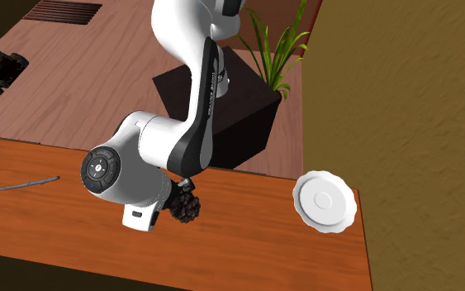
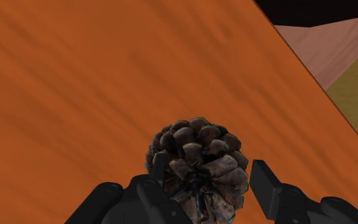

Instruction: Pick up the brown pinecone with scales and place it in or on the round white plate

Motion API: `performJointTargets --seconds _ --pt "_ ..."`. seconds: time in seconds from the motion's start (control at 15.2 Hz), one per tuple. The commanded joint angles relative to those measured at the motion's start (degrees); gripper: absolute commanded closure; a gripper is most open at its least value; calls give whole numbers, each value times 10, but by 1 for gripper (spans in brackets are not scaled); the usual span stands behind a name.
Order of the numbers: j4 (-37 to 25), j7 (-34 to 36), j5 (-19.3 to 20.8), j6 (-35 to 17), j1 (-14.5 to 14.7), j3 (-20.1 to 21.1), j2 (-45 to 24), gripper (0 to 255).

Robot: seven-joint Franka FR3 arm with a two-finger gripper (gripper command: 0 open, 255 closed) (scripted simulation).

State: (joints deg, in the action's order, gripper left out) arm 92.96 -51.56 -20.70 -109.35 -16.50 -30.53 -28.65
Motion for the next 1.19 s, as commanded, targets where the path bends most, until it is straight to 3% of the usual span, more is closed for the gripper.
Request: performJointTargets --seconds 0.0,0.4,1.12 --pt "1 0 0 -2 0 0 -1 255" --pt "0 0 0 -1 0 0 -1 255" --pt "-46 17 19 67 1 -10 27 255"
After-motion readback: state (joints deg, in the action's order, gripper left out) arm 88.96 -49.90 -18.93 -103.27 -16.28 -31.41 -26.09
